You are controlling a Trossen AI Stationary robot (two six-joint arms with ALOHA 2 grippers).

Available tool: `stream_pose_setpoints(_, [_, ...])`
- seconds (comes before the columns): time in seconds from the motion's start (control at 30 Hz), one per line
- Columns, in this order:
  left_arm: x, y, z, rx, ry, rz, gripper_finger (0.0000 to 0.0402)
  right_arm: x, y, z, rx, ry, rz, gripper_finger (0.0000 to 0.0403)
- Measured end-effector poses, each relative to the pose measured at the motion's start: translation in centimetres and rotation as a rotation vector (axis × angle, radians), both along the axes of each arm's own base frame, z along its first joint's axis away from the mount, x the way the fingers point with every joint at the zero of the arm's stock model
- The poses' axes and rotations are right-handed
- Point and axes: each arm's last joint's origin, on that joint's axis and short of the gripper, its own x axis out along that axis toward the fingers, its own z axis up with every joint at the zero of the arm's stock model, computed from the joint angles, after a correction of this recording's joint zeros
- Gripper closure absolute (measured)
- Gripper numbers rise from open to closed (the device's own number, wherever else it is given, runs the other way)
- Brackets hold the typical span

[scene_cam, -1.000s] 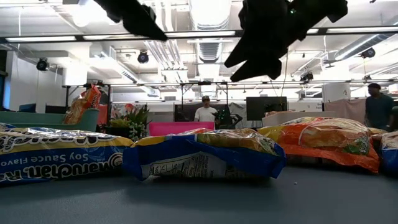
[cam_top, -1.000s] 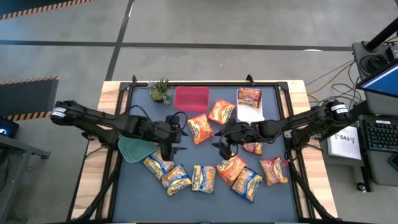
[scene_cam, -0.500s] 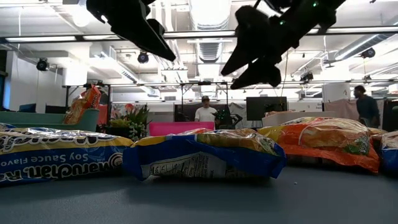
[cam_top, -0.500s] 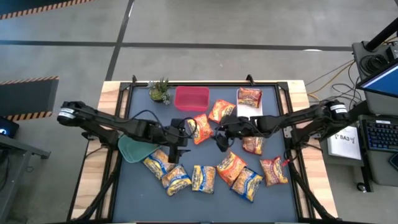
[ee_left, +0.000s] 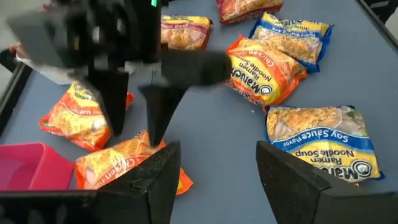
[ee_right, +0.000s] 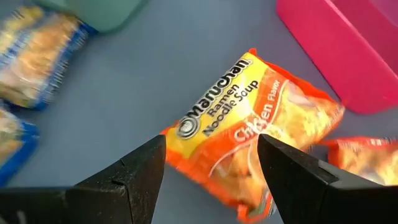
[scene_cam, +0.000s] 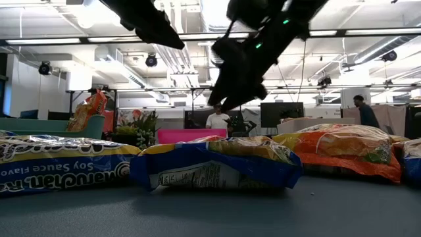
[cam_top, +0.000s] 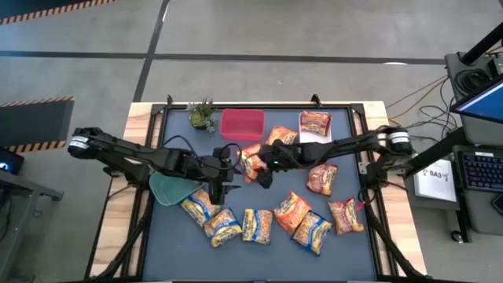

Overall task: Sort Maruchan noodles
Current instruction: Put the orange noodle pack into the green bin

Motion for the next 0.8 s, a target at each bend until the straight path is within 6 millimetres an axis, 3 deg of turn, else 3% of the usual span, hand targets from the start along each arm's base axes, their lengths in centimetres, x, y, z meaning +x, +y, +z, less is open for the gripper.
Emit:
stream_pose_setpoints(0.17, [0.0, -0.2, 0.0, -0.06, 0.0, 0.04, 0.0221, 2.3, -0.8, -2.0, -0.092, 0.064, -0.018, 0.0163])
stream_pose_setpoints(0.3, [-0.1, -0.5, 0.0, -0.088, 0.0, 0.048, 0.0223, 2.9, -1.1, -3.3, -0.152, 0.135, -0.05, 0.0164])
stream_pose_setpoints(0.63, [-0.2, -0.7, 0.0, -0.081, 0.004, 0.037, 0.0224, 3.2, -1.3, -3.3, -0.139, 0.138, -0.053, 0.0168])
stream_pose_setpoints(0.7, [-0.2, -0.7, 0.0, -0.081, 0.005, 0.036, 0.0224, 3.1, -1.4, -3.3, -0.14, 0.137, -0.054, 0.0183])
stream_pose_setpoints(0.8, [-0.5, -0.7, -0.1, -0.073, 0.038, 0.037, 0.0224, 3.1, -1.4, -3.3, -0.147, 0.141, -0.044, 0.0256])
